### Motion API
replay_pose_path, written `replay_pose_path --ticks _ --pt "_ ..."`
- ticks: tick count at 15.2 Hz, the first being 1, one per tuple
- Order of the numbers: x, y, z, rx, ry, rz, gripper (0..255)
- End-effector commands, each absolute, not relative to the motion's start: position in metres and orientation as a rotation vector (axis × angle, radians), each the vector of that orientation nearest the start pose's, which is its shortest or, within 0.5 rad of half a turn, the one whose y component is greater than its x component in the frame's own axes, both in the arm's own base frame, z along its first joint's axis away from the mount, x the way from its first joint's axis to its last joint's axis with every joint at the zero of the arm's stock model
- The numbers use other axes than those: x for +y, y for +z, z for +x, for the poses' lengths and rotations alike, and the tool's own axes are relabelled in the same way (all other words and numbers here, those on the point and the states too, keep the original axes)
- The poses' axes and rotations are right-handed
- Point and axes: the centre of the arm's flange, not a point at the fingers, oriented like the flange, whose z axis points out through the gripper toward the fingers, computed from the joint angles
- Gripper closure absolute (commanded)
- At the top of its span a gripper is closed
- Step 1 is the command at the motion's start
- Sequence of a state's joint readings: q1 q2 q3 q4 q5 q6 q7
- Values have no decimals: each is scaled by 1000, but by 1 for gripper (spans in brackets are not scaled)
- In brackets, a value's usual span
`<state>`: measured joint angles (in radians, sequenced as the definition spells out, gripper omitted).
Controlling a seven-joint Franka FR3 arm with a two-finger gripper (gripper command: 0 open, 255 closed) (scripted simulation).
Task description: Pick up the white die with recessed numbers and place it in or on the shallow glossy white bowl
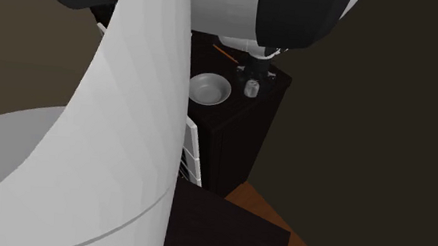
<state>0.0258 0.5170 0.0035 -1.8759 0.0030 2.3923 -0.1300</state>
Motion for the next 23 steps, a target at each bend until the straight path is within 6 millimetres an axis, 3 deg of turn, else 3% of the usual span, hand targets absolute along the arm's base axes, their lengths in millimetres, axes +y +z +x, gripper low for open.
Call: replay_pose_path --ticks 1,19,23 --pt "18 245 638 -245 1 -3128 255" --pt "18 338 638 -245 1 -3128 255" --pt "66 342 618 -245 1 -3128 255"
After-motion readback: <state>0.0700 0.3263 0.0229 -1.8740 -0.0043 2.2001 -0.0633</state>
